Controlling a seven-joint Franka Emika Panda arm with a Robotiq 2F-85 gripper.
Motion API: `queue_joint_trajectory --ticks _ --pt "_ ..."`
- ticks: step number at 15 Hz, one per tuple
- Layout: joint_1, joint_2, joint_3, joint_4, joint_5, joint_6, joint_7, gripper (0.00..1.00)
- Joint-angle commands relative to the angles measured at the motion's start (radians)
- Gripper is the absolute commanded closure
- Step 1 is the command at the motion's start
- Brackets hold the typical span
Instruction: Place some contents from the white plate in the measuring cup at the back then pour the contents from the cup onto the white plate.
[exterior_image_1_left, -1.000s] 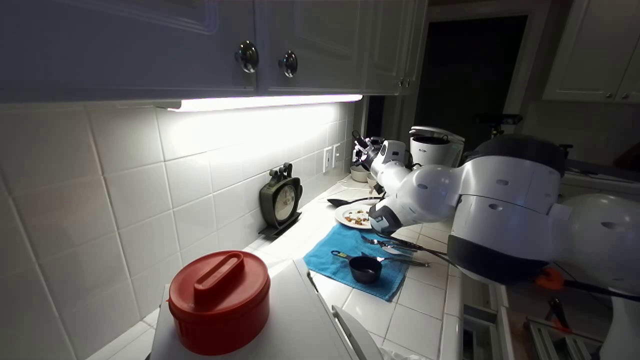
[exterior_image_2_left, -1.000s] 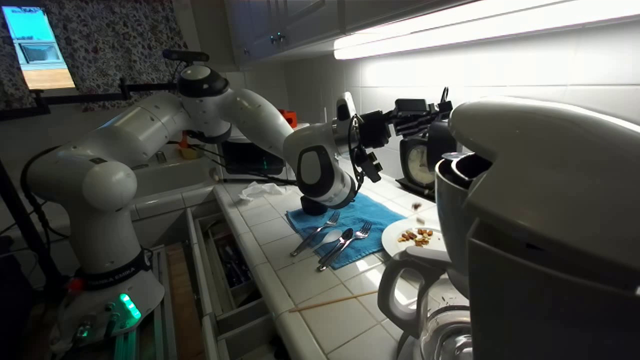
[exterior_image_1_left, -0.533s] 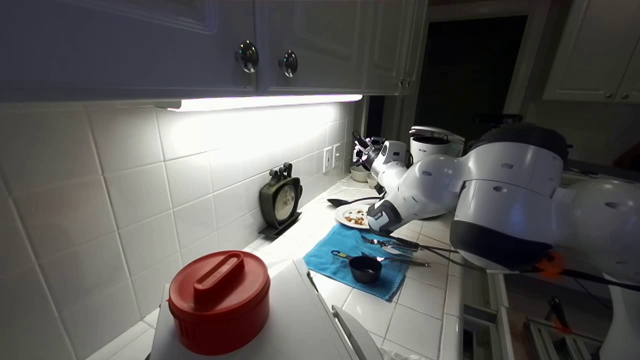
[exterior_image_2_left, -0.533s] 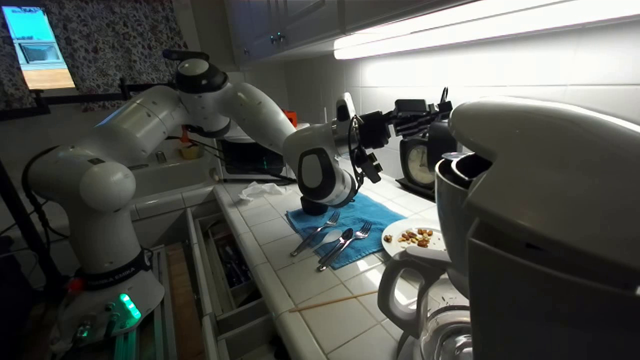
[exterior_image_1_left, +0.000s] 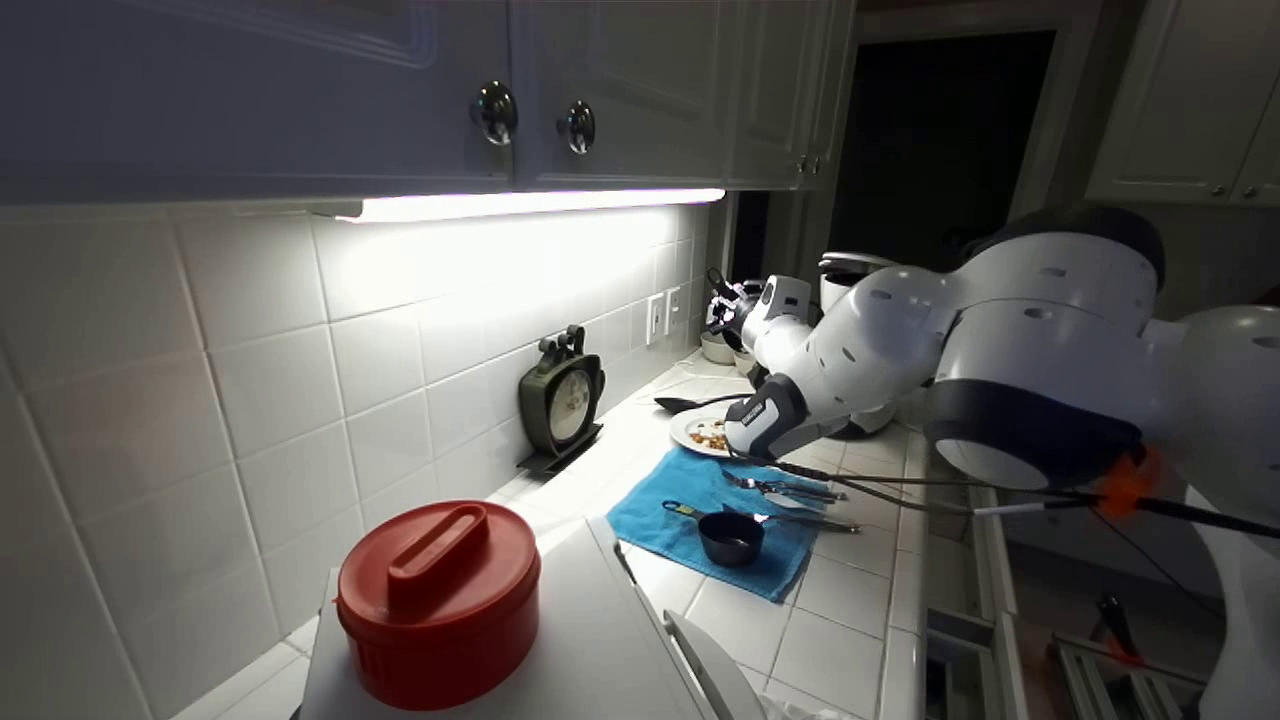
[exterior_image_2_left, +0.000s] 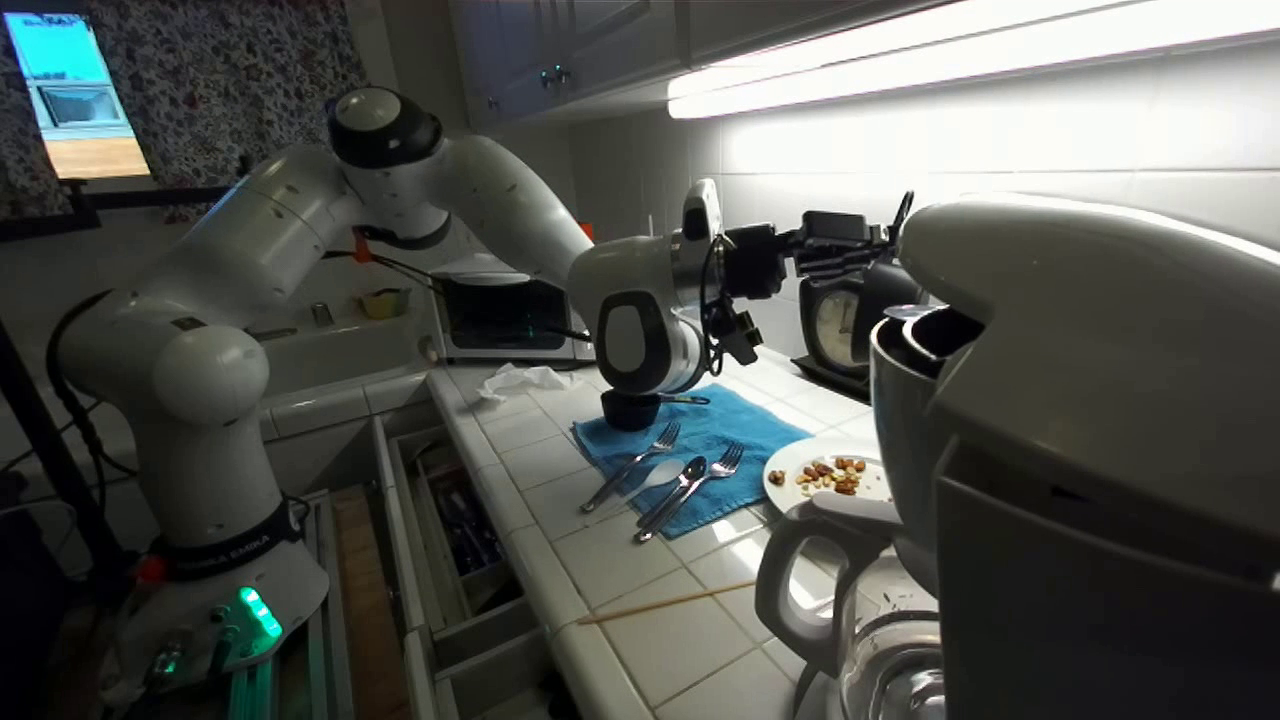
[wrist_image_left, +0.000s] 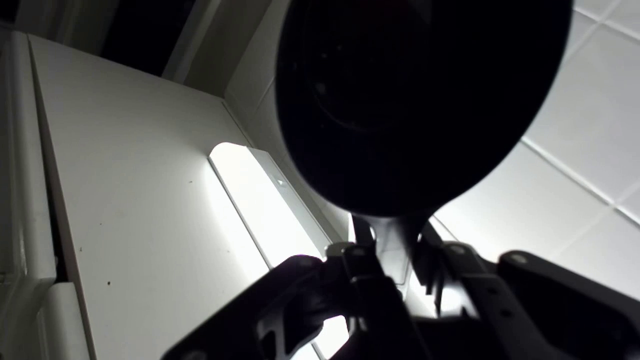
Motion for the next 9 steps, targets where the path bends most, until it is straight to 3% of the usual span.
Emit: queue_joint_trajectory --ticks 1,4,9 --pt "-0.003 -0.127 0.054 0.004 0.047 -0.082 -0.140 0.93" --pt "0.002 -0.131 0.053 0.014 0.101 -0.108 -0.173 0.93" --pt "0.001 -0.093 0.074 0.026 0.162 -0.022 -0.220 0.93"
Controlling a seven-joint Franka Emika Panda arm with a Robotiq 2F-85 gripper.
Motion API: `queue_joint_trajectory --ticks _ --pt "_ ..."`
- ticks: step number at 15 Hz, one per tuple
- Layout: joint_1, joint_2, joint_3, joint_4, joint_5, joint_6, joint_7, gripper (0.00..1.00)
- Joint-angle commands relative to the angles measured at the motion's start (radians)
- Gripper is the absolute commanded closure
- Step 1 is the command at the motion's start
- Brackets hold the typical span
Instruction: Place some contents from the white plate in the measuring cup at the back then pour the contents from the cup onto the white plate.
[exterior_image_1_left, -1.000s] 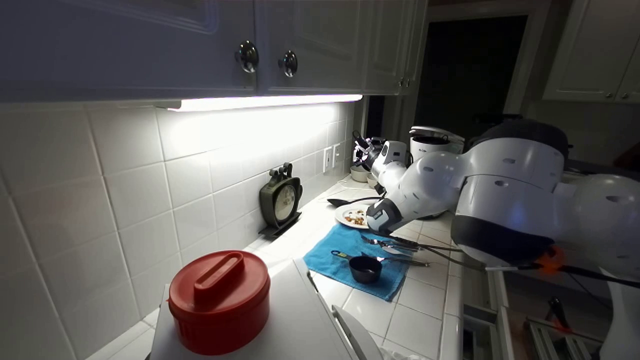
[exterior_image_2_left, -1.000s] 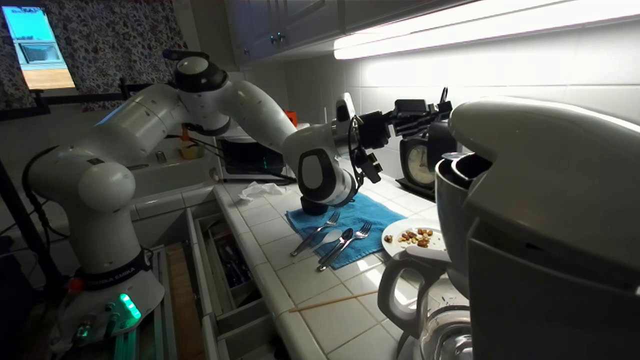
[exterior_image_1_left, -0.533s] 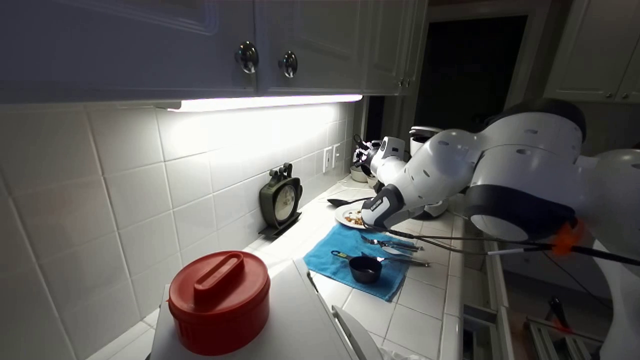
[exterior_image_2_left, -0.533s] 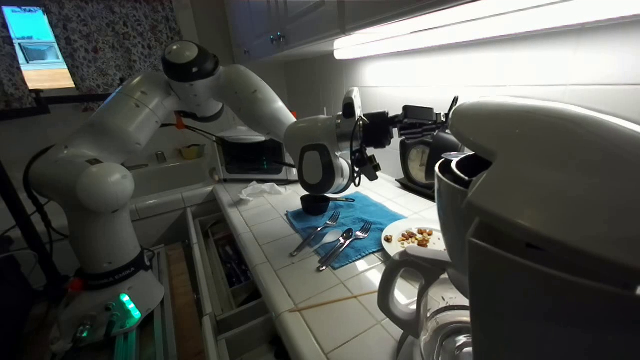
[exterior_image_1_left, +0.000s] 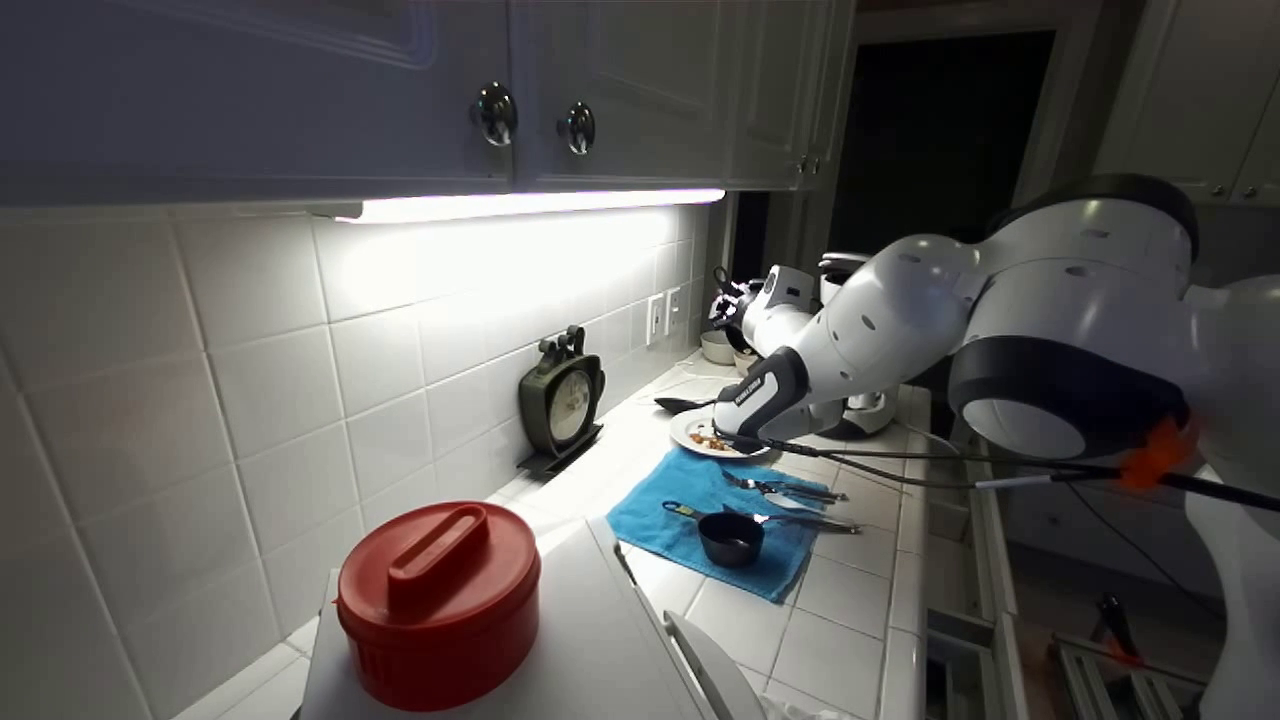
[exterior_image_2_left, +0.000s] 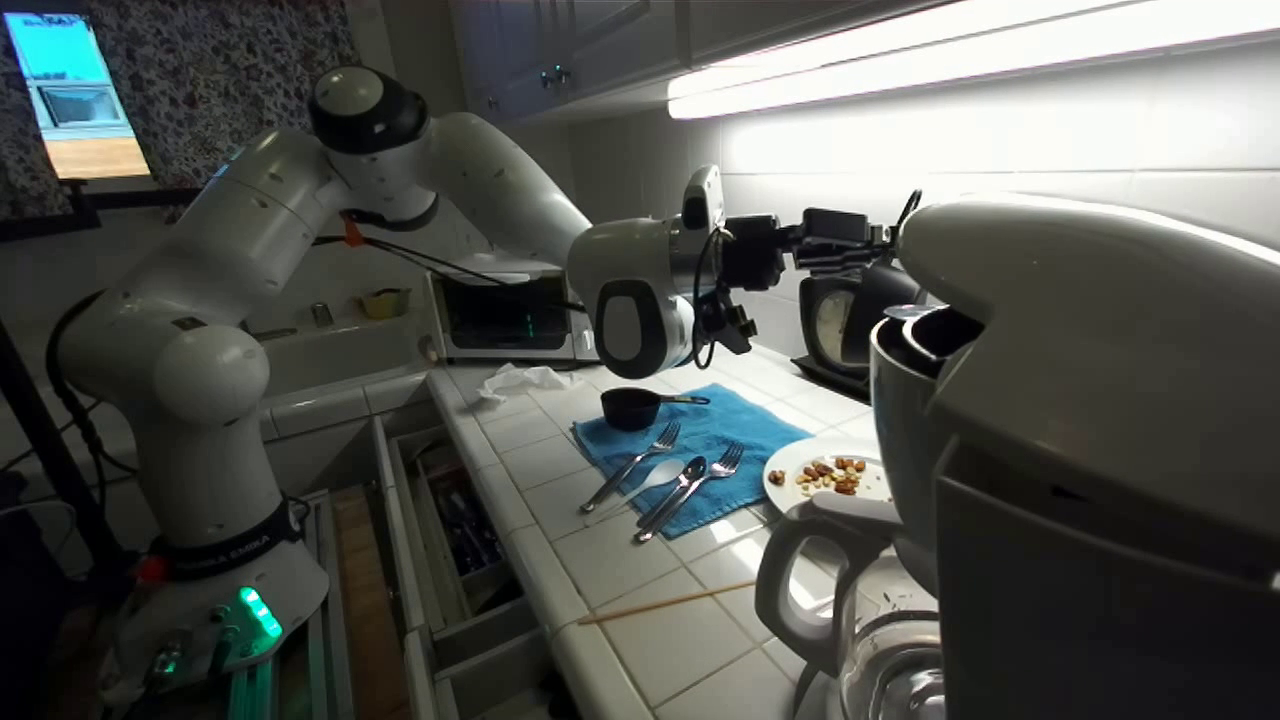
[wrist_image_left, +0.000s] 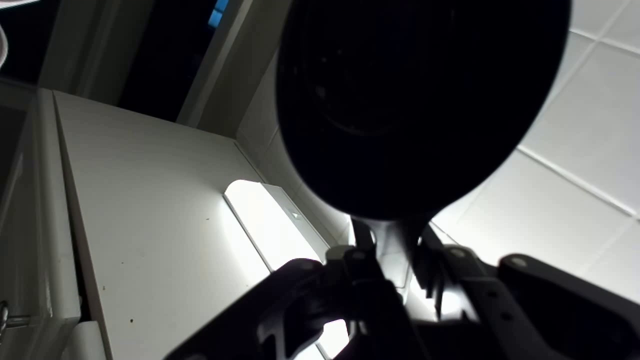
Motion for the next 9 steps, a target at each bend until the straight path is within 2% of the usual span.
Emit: queue_joint_trajectory --ticks 1,5,9 --pt "-0.008 0.003 0.043 0.028 0.083 0.078 -0.134 0.93" --pt "-0.039 -0.012 0.101 0.035 0.064 0.200 -0.181 0.93" --pt "-0.086 -0.039 0.166 0.043 0.045 0.272 -0.221 0.93"
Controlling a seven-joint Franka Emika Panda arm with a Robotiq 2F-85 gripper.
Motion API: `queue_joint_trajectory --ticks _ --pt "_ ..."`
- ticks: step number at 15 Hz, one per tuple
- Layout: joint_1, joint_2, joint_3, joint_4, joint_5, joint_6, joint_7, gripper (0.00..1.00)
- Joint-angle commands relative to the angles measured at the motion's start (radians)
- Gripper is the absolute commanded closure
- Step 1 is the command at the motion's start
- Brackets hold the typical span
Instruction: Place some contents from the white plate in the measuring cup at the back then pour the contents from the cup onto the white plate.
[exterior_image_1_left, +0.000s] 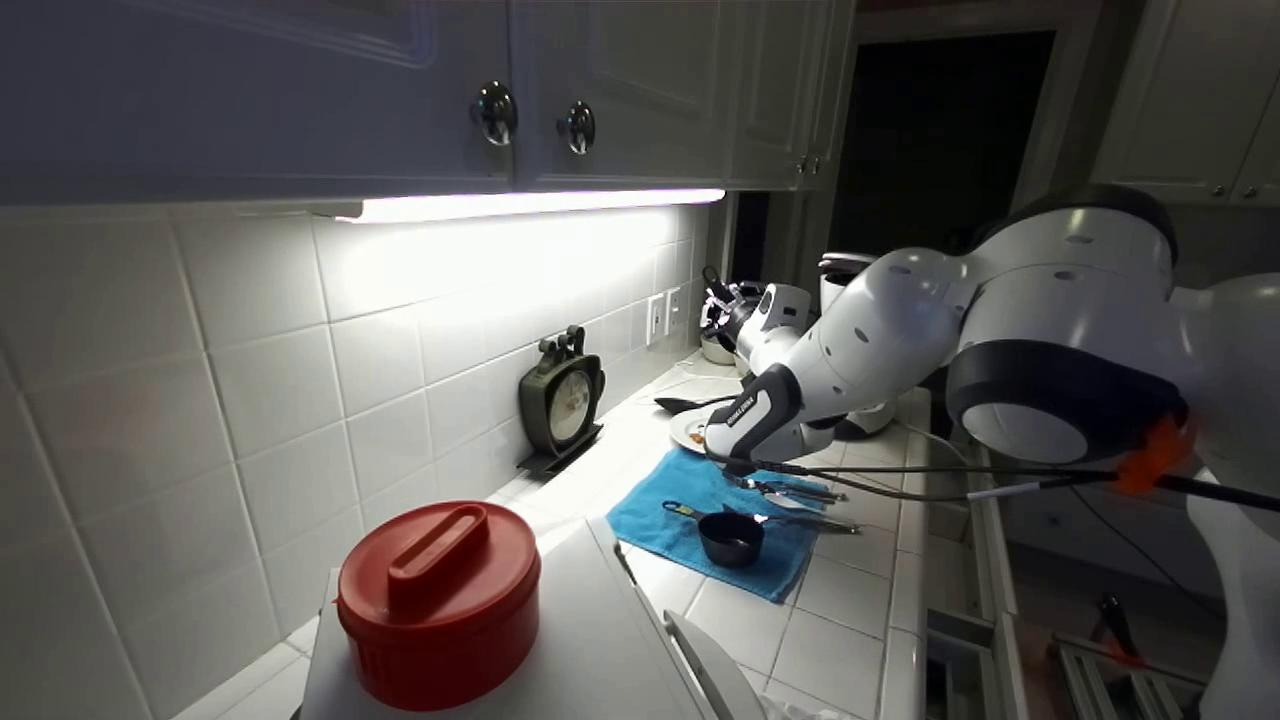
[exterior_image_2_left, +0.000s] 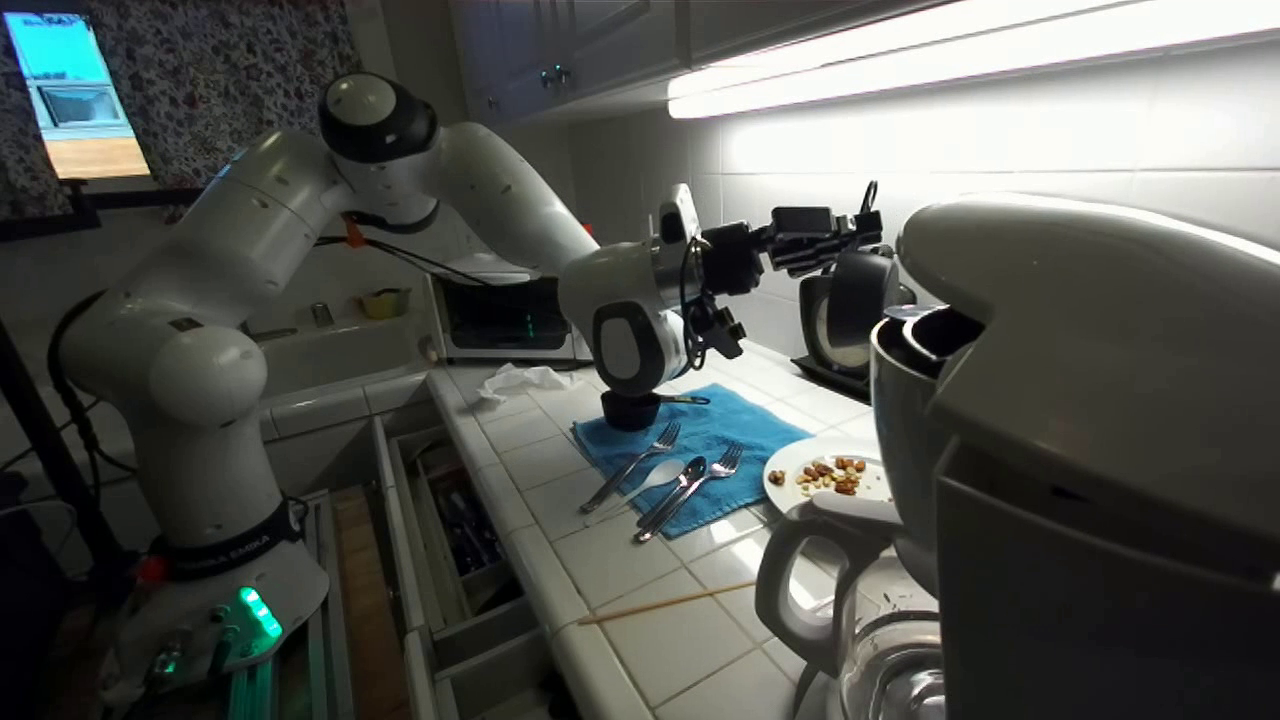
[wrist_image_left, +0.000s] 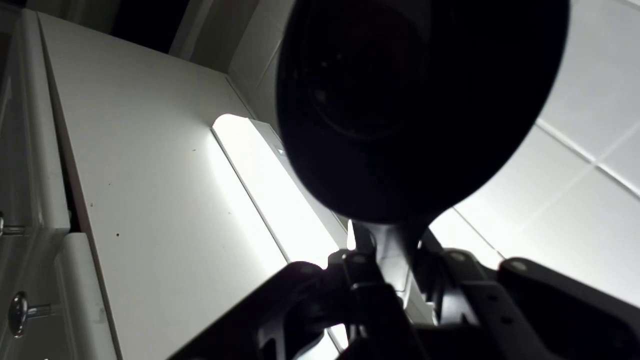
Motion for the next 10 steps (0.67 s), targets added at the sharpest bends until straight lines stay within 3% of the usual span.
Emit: queue_joint_trajectory --ticks 1,5,6,7,8,10 --pt "-0.069 -0.045 0.081 0.045 0.020 0.075 -0.157 0.93" --pt "-0.126 -0.061 0.139 0.063 0.016 0.119 -0.185 0.93" --pt "-0.062 0.005 0.046 0.051 0.024 0.081 -0.109 0.93" --pt "-0.062 -0.009 0.046 0.044 0.014 0.064 -0.109 0.93" --pt "-0.129 -0.093 0.137 0.043 -0.042 0.089 -0.180 0.93" --pt "-0.144 -0.111 0.160 0.043 -0.066 0.088 -0.184 0.93"
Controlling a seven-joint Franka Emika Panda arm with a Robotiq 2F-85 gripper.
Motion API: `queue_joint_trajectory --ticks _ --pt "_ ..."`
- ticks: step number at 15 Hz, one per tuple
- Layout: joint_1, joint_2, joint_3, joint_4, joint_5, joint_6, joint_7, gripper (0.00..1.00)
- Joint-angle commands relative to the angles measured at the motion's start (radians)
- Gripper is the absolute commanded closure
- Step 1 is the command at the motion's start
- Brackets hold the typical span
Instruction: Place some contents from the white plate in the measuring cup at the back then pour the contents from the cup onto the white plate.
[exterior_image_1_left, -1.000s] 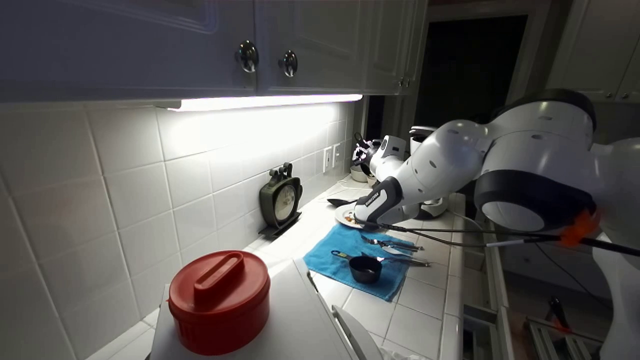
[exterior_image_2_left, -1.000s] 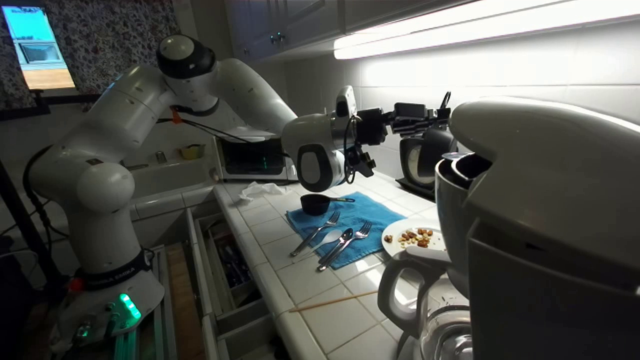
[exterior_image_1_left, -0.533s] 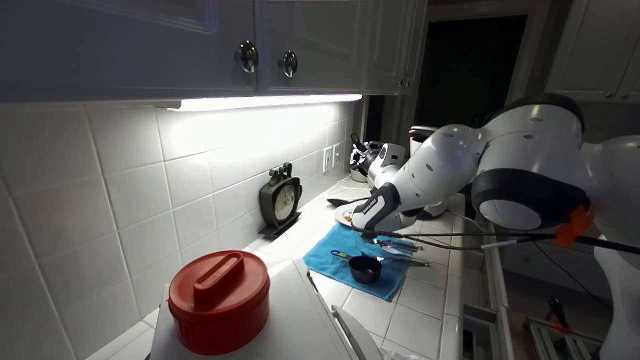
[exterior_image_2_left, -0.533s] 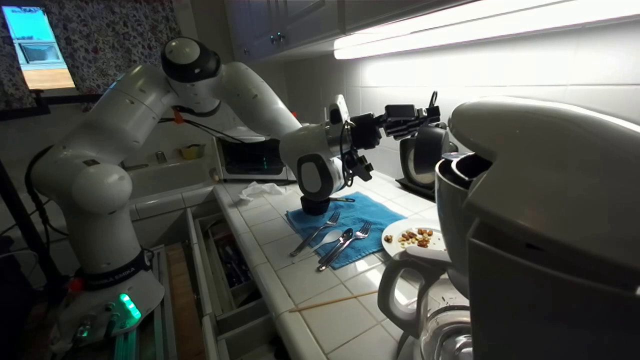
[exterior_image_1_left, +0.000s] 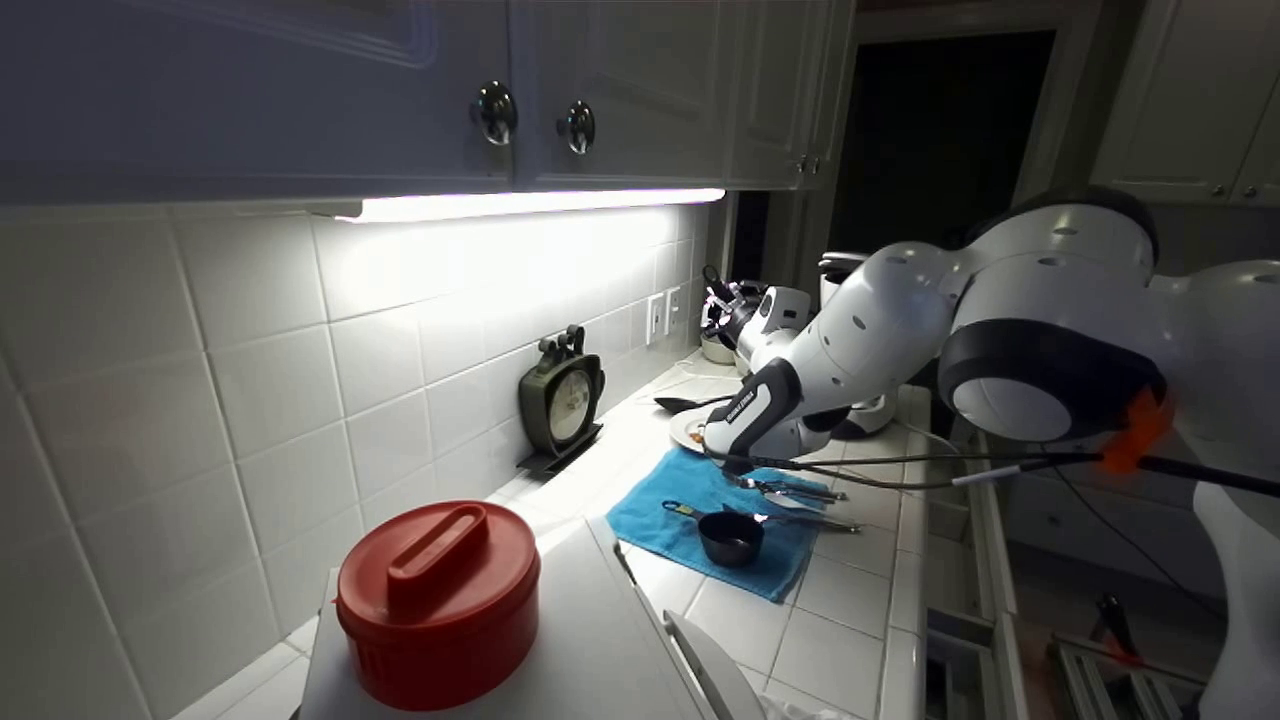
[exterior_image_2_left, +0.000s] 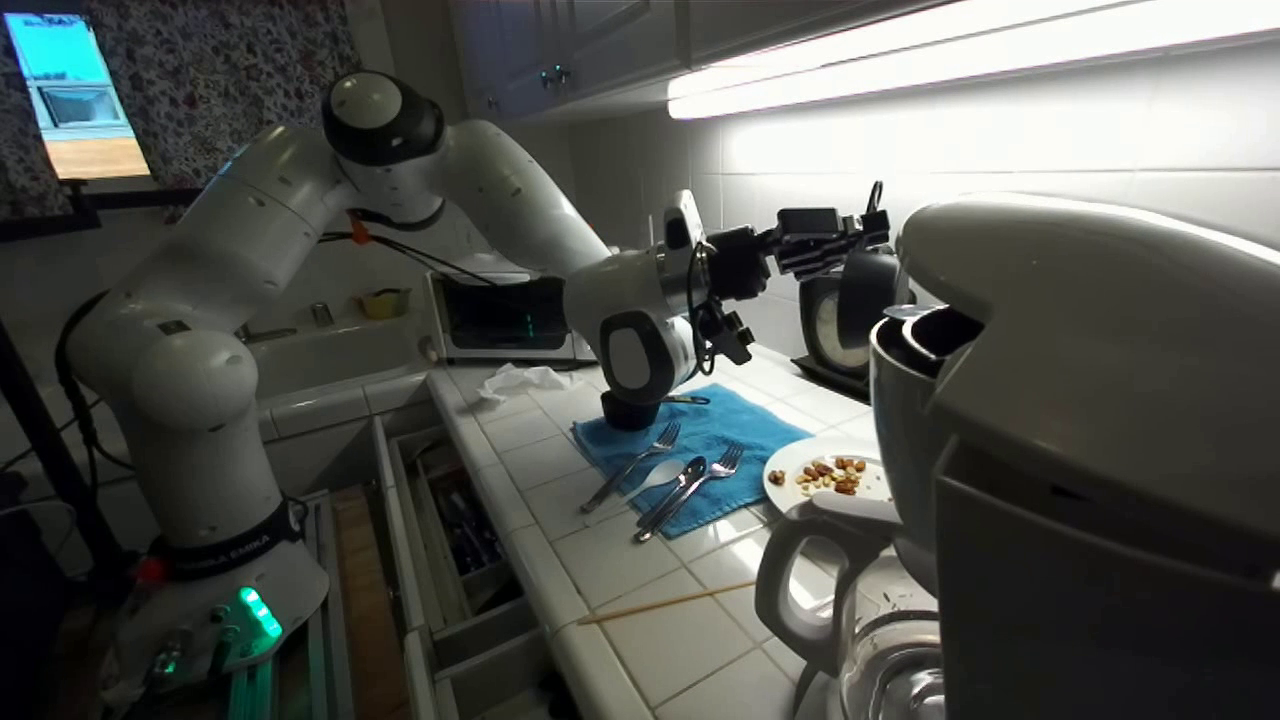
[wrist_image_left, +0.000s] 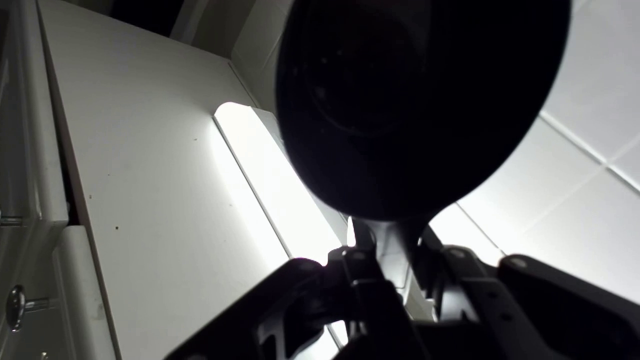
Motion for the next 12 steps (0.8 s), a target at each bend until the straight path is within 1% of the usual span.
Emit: queue_joint_trajectory --ticks 1,6,9,12 --pt "-0.063 -0.099 0.092 0.002 -0.053 0.023 -0.137 0.93" --pt "-0.124 -0.143 0.172 0.007 -0.065 0.029 -0.195 0.93" --pt "-0.162 -0.209 0.231 -0.016 -0.097 -0.024 -0.200 0.93" --pt "-0.196 -0.276 0.286 -0.036 -0.094 -0.103 -0.239 0.93"
